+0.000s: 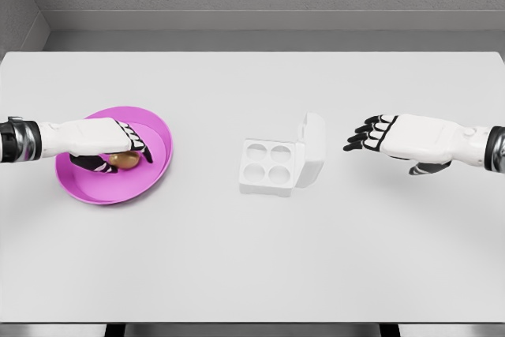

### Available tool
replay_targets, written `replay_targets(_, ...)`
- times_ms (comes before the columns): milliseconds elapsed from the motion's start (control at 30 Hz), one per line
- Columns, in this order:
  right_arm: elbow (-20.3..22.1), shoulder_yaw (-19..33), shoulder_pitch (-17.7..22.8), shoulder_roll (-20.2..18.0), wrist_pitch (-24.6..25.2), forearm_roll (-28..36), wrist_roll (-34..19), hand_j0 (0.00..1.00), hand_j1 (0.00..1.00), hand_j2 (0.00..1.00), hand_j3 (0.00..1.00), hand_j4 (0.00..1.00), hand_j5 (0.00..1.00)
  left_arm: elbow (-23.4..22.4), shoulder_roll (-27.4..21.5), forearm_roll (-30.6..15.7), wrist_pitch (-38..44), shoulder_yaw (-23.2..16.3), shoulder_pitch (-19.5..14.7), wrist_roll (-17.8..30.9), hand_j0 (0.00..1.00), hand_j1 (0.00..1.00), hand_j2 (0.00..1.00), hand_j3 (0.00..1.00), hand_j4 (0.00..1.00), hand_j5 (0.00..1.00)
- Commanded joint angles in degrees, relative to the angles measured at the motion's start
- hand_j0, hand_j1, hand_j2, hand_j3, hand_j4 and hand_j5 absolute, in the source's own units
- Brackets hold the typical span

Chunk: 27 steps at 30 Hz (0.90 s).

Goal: Pack egg into the box and close the box lid

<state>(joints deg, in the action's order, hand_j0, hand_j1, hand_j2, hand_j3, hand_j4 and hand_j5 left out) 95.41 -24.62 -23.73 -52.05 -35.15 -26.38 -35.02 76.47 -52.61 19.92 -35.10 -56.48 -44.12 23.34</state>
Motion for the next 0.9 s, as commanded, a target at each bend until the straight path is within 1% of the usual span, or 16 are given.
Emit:
replay_targets(0, 0.1, 0.0, 0.0, -0.2, 0.1, 0.3, 0.0, 1.00, 1.00, 1.00, 1.00, 1.00, 1.00, 0.0, 0.0, -0.3, 0.1, 0.1, 0.0, 0.0, 0.60, 0.60, 0.60, 0.60, 0.60, 0.60)
replay_targets(67, 0.1, 0.0, 0.0, -0.2, 0.1, 0.3, 0.0, 1.00, 1.00, 1.00, 1.00, 1.00, 1.00, 0.1, 0.0, -0.3, 0.1, 0.1, 0.0, 0.0, 0.57, 0.57, 0.57, 0.57, 0.57, 0.57)
replay_targets(133, 0.1, 0.0, 0.2, -0.2, 0.1, 0.4, 0.0, 1.00, 1.00, 1.00, 1.00, 1.00, 1.00, 0.1, 0.0, -0.3, 0.1, -0.8, 0.0, 0.4, 0.53, 0.53, 0.53, 0.53, 0.53, 0.53)
replay_targets(200, 0.1, 0.0, 0.2, -0.2, 0.1, 0.4, 0.0, 1.00, 1.00, 1.00, 1.00, 1.00, 1.00, 0.2, 0.0, -0.3, 0.1, -0.9, 0.0, 0.4, 0.50, 0.50, 0.50, 0.50, 0.50, 0.50)
replay_targets(367, 0.1, 0.0, 0.3, -0.2, 0.1, 0.4, 0.0, 1.00, 1.00, 1.00, 1.00, 1.00, 1.00, 0.2, 0.0, -0.3, 0.1, -1.0, -0.1, 0.4, 0.40, 0.40, 0.40, 0.40, 0.40, 0.40)
replay_targets(600, 0.1, 0.0, 0.4, -0.3, 0.1, 0.4, 0.0, 1.00, 1.00, 1.00, 1.00, 1.00, 1.00, 0.3, 0.0, -0.5, 0.1, -1.0, -0.8, 0.7, 0.38, 0.38, 0.38, 0.38, 0.38, 0.38)
replay_targets(667, 0.1, 0.1, 0.4, -0.3, 0.1, 0.4, 0.0, 1.00, 1.00, 1.00, 1.00, 1.00, 1.00, 0.7, 0.1, -1.0, 0.1, -0.9, -1.6, 0.4, 0.38, 0.38, 0.38, 0.38, 0.38, 0.38)
replay_targets(800, 0.1, 0.1, 0.4, -0.4, 0.1, 0.4, 0.0, 1.00, 1.00, 1.00, 1.00, 1.00, 1.00, 0.8, 1.1, -2.9, 0.1, -0.8, -3.0, 0.2, 0.35, 0.35, 0.35, 0.35, 0.35, 0.35)
replay_targets(867, 0.1, 0.1, 0.4, -0.5, 0.1, 0.4, 0.0, 1.00, 1.00, 1.00, 1.00, 1.00, 1.00, 0.8, 3.1, -3.0, 0.1, -0.8, -3.4, 0.2, 0.35, 0.35, 0.35, 0.35, 0.35, 0.35)
